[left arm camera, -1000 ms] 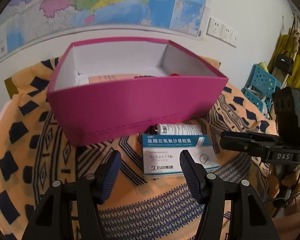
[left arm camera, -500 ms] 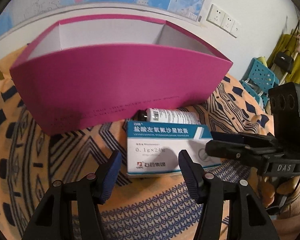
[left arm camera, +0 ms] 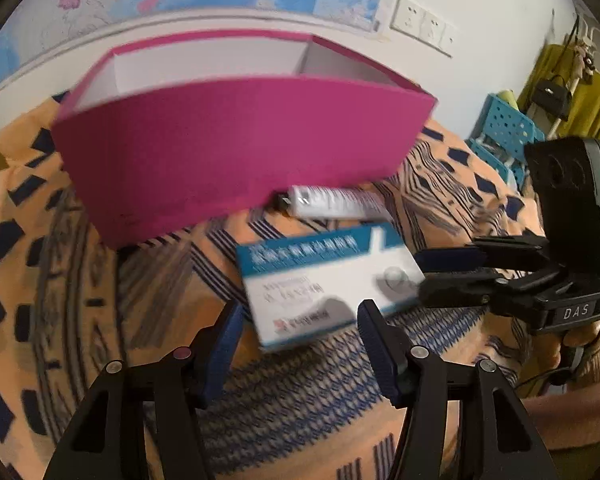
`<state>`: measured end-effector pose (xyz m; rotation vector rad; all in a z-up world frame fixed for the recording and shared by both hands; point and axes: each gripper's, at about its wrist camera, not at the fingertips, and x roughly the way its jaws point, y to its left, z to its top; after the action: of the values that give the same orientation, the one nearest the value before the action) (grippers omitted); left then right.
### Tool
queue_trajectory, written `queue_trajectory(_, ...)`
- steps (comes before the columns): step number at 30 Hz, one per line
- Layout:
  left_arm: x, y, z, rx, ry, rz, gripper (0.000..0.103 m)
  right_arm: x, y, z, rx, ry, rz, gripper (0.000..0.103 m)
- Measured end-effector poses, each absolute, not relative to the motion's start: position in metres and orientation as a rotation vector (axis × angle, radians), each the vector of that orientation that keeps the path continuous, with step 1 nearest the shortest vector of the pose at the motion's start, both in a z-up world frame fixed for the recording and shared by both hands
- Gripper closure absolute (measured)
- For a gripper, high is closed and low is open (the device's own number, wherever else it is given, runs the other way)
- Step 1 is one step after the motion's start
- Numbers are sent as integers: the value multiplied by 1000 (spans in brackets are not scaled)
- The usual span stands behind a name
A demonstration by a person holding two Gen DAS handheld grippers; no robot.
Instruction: Organize rigid objects
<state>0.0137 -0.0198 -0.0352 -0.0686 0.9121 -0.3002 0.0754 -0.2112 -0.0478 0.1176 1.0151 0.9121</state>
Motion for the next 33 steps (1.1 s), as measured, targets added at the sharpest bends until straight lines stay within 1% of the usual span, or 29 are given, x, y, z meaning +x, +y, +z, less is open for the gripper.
queue_trajectory(7,41,-18,-16,-73,844,-290,42,106,-235,-46,206,972,763,53)
queue_trajectory(15,75,-28,-29,-92,894,-308,43,122,-226,-57,220,988,715,53)
queue_trajectory(22,86,-39,-32,-67,896,-314,43,128,-224,-61,259,989,718,52)
queue_trajectory(25,87,-45,-35,-64,910,-346,50,126,-223,-62,265,986,732,52)
queue_trajectory(26,87,-47,-36,-54,908,-343,50,127,-221,-62,272,988,737,51)
queue_trajectory(30,80,-48,-34,-43,903,-343,50,129,-220,-62,290,986,741,50)
queue_trajectory(32,77,-46,-33,-53,902,-351,50,130,-223,-63,324,992,758,47)
queue_trajectory(33,73,-45,-31,-53,896,-351,50,129,-227,-64,344,994,768,47)
